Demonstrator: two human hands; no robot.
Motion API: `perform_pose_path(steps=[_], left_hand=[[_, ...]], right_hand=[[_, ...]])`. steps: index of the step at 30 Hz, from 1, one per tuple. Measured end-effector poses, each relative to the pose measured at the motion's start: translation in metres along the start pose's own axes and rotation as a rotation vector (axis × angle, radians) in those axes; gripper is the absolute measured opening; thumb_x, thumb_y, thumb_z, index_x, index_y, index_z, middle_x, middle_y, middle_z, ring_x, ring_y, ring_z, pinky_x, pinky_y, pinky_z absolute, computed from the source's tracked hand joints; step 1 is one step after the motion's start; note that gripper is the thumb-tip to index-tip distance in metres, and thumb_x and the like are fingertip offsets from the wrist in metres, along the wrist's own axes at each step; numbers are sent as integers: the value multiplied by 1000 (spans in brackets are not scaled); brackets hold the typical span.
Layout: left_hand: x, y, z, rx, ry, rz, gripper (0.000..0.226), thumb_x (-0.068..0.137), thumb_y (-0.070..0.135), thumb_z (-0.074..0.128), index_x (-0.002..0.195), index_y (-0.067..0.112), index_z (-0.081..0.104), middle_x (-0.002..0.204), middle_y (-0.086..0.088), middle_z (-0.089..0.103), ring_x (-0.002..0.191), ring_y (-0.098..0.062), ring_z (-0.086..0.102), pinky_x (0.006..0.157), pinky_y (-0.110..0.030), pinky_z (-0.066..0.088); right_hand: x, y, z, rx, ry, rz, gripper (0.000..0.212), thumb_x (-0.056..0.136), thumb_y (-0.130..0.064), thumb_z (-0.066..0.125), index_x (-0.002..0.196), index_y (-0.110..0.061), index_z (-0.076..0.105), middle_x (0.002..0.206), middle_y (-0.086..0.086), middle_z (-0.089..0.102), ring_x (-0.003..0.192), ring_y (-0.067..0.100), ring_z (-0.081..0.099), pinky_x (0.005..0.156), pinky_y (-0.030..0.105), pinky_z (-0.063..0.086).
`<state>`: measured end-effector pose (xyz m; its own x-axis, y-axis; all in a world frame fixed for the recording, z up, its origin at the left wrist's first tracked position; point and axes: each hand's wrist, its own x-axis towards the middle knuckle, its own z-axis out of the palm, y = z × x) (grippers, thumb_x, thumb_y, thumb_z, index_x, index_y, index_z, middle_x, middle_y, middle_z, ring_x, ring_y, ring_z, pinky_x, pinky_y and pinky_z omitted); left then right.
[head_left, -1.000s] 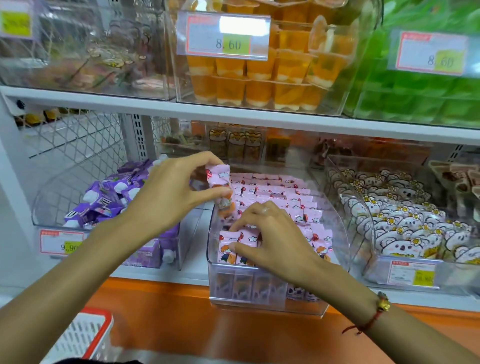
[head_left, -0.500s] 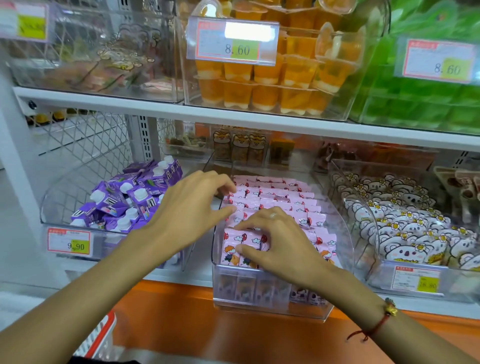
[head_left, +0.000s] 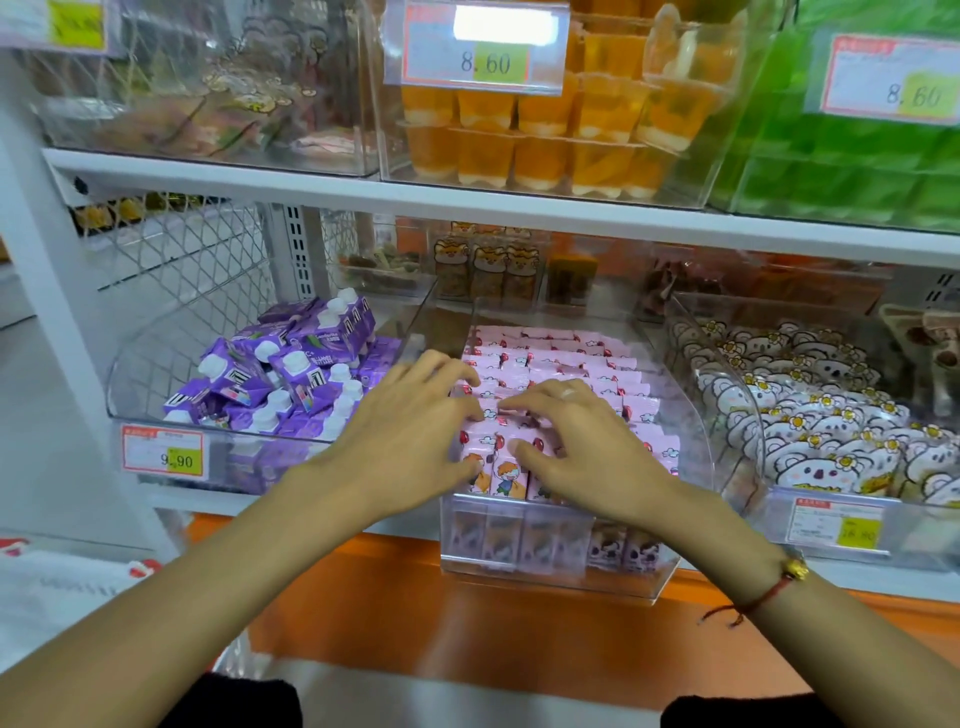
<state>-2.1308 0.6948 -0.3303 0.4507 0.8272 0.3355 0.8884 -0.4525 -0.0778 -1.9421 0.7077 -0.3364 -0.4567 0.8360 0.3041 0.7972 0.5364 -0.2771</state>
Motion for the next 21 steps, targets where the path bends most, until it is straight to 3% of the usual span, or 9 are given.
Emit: perform_pose_path(steps=[3,8,11,13,18,21], left_hand=[[-3,-7,1,-199,55,-33,35,80,54,65,107,31,62,139,16,40,128,-7,23,98,-24,24],[-2,-11,-2,-462,236,-107,23,82,37,70,99,23,65,122,12,56,116,-8,37,88,-15,24],[0,-6,-10,-709,363,-183,17,88,31,66,102,24,60,106,15,66,105,-7,57,89,-25,43],[1,2,-18,-938,443,-212,13,89,24,66,100,25,59,99,14,69,95,-1,65,85,-23,50],[2,18,-38,-1155,681,-219,17,89,16,66,99,28,58,99,14,67,91,6,63,78,-9,47],[4,25,-43,-1227,722,-270,16,90,17,64,103,25,59,99,11,67,89,5,63,80,-12,48]], right_hand=[[-9,7,-5,50,25,12,38,87,-39,63,123,-28,60,119,-8,59,113,13,48,93,33,42],[-15,13,-1,-8,-40,5,44,89,-42,60,130,-27,55,137,-9,46,120,12,39,94,28,38],[-16,13,-2,-4,-43,-4,43,90,-41,59,130,-26,55,137,-8,46,121,12,39,94,28,39],[-15,12,-5,19,-29,-1,40,92,-40,57,129,-25,56,133,-8,51,120,13,42,95,29,40],[-15,-6,-21,410,249,69,33,102,-35,35,121,-28,60,121,-13,60,117,3,49,95,19,37],[-16,-19,-25,677,196,61,35,99,-46,36,125,-34,57,122,-19,59,111,-8,51,88,5,38]])
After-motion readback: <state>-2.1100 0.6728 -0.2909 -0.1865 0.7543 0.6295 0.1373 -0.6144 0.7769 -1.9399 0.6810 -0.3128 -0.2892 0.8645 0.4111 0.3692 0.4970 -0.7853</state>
